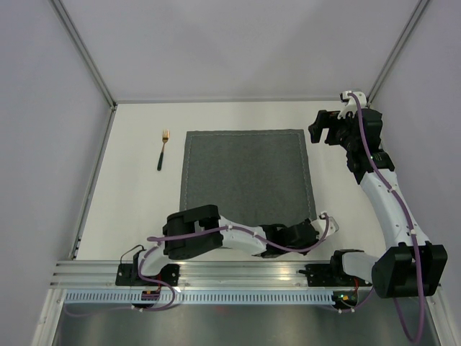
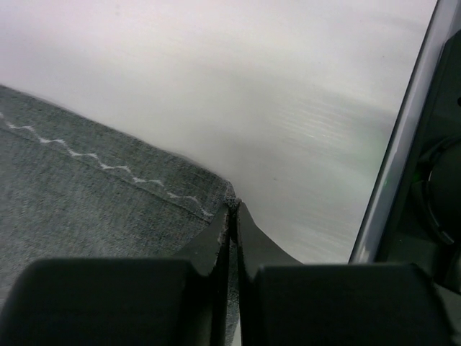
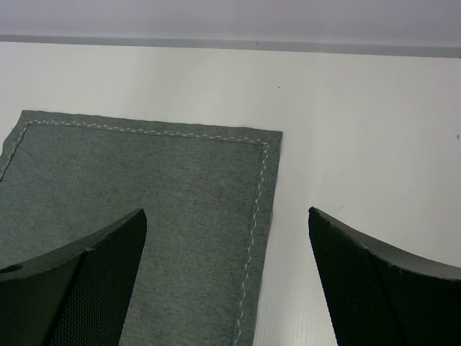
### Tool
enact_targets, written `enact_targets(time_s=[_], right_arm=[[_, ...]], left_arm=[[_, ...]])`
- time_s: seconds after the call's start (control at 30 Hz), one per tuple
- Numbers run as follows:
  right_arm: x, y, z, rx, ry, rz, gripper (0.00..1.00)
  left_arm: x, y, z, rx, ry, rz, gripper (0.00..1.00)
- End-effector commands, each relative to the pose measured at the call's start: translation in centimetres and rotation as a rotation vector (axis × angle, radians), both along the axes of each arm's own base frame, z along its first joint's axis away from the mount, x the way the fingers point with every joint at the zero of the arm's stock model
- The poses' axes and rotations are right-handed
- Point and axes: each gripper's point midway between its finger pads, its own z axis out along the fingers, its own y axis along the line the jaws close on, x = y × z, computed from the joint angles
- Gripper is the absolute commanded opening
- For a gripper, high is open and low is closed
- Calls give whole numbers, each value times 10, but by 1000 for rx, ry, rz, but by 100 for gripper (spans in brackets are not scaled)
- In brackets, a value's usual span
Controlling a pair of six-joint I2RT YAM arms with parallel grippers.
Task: Fold the napkin, place the utensils inside, and roll it up
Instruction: Fold the napkin
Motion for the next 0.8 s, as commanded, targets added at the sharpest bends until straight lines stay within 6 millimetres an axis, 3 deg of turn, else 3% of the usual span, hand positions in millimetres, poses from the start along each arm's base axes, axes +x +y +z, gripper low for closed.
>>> enact_targets(time_s=[0.0, 0.17, 0.4, 0.6, 0.77], right_arm=[[1, 4, 3, 12, -14, 11, 98], [1, 4, 3, 14, -14, 16, 98], [0, 4, 5, 13, -18, 14, 98], [0, 6, 5, 18, -16, 22, 98], [0, 7, 3, 20, -11, 26, 98]], left_arm=[[14, -3, 57, -138, 30, 41, 6], [34, 9, 90, -230, 107, 92, 2], [69, 27, 114, -310, 200, 202, 2], [116, 68, 117, -329, 230, 374, 2], [163, 121, 125, -341, 230, 541, 2]])
